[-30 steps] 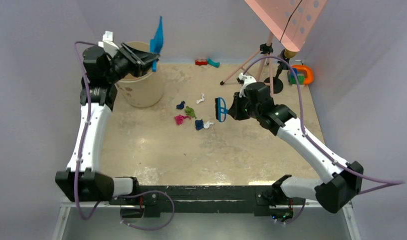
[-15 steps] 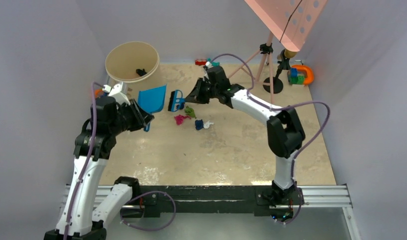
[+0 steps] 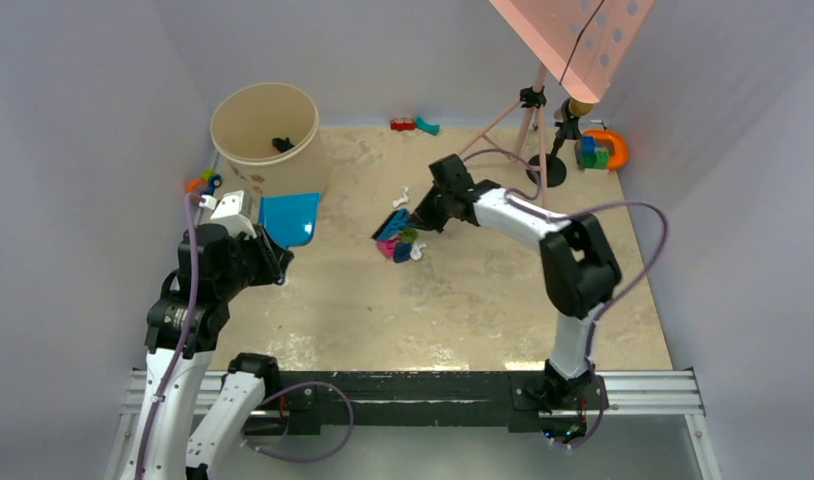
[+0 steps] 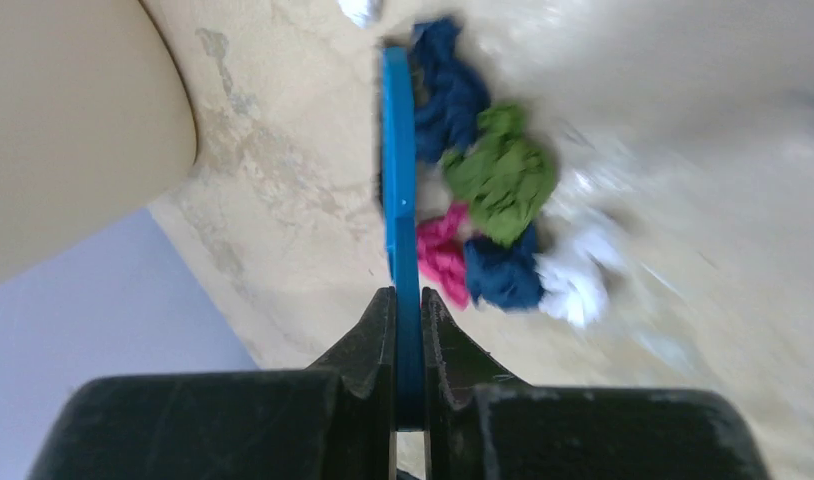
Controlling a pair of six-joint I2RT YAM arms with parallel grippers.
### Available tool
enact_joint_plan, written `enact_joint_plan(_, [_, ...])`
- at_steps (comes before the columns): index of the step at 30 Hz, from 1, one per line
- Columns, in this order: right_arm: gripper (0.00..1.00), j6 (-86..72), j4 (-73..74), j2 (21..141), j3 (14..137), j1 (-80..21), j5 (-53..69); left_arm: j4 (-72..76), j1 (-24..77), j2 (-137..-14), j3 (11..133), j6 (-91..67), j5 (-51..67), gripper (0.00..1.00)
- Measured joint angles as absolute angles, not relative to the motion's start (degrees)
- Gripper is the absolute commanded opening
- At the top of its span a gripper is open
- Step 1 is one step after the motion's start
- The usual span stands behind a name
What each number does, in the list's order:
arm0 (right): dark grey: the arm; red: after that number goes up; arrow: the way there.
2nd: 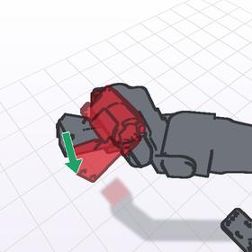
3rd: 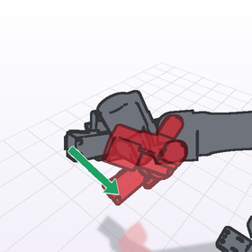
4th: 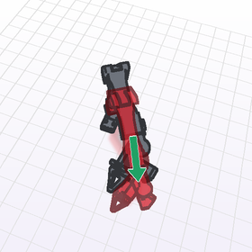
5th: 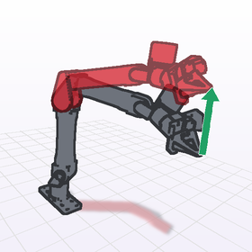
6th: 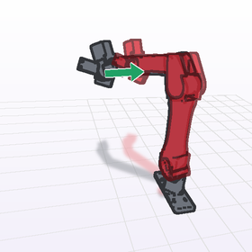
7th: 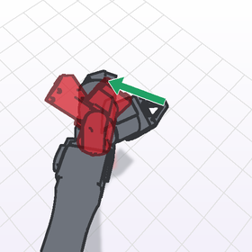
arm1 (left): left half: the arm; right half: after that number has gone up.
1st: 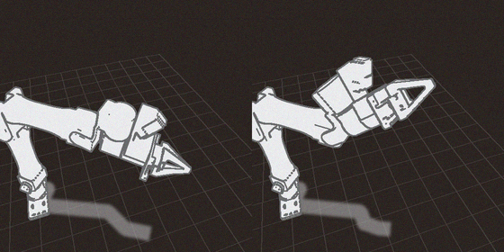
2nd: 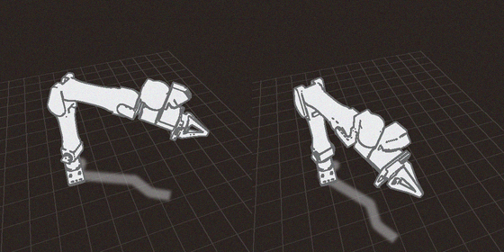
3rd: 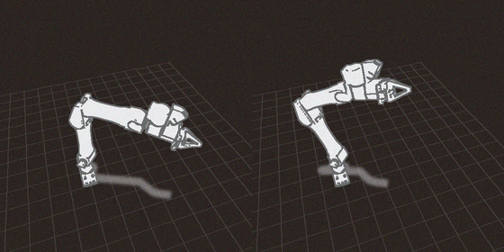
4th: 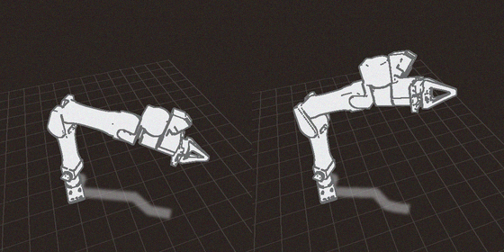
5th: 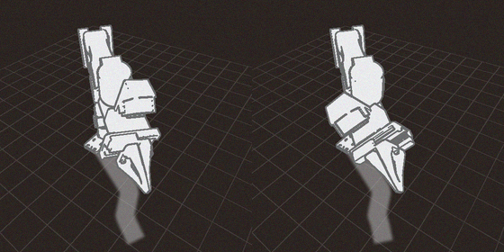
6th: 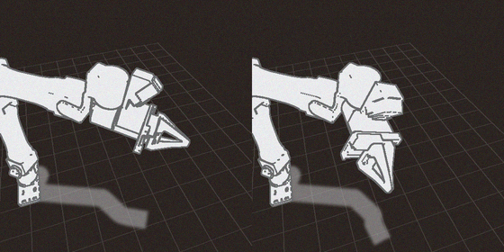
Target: Sweep away the paper scraps from the table
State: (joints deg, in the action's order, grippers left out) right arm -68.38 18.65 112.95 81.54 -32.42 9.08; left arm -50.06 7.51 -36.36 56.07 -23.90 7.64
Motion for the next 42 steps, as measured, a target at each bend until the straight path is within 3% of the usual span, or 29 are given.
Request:
enact_joint_plan(6, [0.0,-63.9,25.89,91.77,72.6,-31.97,-1.43,-50.41,7.51,-35.75,53.84,-22.76,6.55,0.0])
enact_joint_plan(10, [0.0,-58.72,22.74,88.12,73.65,-31.64,-1.43,-50.09,7.51,-35.53,53.25,-22.57,7.09,0.0])
enact_joint_plan(16, [0.0,-58.15,14.79,92.14,75.48,-30.3,1.15,-49.74,7.51,-35.55,52.53,-21.65,7.92,0.0])
enact_joint_plan(23, [0.0,-63.02,5.28,105.41,78.11,-27.73,1.52,-48.9,7.51,-35.51,52.49,-21.41,8.43,0.0])
enact_joint_plan(31, [0.0,-70.22,7.79,111.83,76.38,-23.81,3.11,-48.9,7.51,-35.83,52.47,-21.41,8.73,0.0])
enact_joint_plan(42, [0.0,-62.92,6.5,82.02,54.89,-23.51,5.45,-48.88,7.51,-37.01,52.14,-21.39,9.34,0.0])
